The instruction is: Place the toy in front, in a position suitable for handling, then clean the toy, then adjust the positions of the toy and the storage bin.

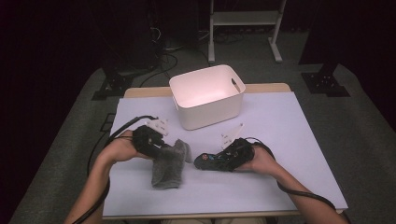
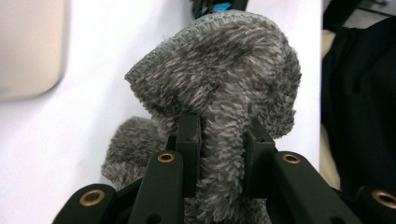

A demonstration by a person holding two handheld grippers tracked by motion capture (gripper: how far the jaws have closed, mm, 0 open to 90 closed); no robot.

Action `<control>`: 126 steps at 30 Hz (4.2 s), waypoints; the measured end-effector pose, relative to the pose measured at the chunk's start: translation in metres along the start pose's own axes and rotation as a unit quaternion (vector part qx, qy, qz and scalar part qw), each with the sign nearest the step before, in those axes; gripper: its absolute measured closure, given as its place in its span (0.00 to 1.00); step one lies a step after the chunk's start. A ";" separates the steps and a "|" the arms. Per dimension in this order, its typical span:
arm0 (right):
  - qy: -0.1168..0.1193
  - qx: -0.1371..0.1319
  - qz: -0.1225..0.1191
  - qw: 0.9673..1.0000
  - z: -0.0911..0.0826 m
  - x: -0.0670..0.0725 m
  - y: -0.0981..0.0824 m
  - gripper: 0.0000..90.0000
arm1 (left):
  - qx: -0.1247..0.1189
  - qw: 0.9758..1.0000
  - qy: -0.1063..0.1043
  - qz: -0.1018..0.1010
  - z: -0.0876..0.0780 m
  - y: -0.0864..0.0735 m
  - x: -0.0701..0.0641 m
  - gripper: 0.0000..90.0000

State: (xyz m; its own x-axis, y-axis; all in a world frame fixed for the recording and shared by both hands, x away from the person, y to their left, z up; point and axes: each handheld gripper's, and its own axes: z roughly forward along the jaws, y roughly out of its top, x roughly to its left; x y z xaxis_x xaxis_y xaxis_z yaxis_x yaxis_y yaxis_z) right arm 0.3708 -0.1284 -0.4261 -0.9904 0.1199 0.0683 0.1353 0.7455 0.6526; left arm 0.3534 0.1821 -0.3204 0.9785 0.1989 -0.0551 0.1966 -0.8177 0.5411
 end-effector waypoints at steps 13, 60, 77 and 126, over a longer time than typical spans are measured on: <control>0.004 0.006 0.003 1.000 0.010 0.003 -0.003 0.60 | -0.003 0.999 0.023 -0.040 0.020 -0.049 0.012 0.80; 0.029 -0.028 0.044 0.998 -0.001 0.040 -0.021 0.29 | -0.036 0.998 0.013 -0.048 0.055 -0.053 -0.012 0.47; 0.039 -0.032 0.053 0.997 -0.014 0.018 -0.015 0.26 | -0.076 0.995 0.026 -0.057 0.054 -0.058 -0.012 0.39; -0.006 -0.016 0.013 1.000 -0.078 -0.061 0.027 0.26 | -0.100 0.990 0.055 -0.077 0.045 -0.068 -0.013 0.19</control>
State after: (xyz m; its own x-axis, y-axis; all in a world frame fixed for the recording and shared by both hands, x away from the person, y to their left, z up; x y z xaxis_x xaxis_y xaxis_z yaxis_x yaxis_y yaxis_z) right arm 0.4330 -0.1671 -0.3537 -0.9860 0.1471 0.0780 0.1609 0.7207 0.6744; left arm 0.3304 0.2107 -0.3943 0.9229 0.3795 -0.0653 0.3167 -0.6516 0.6893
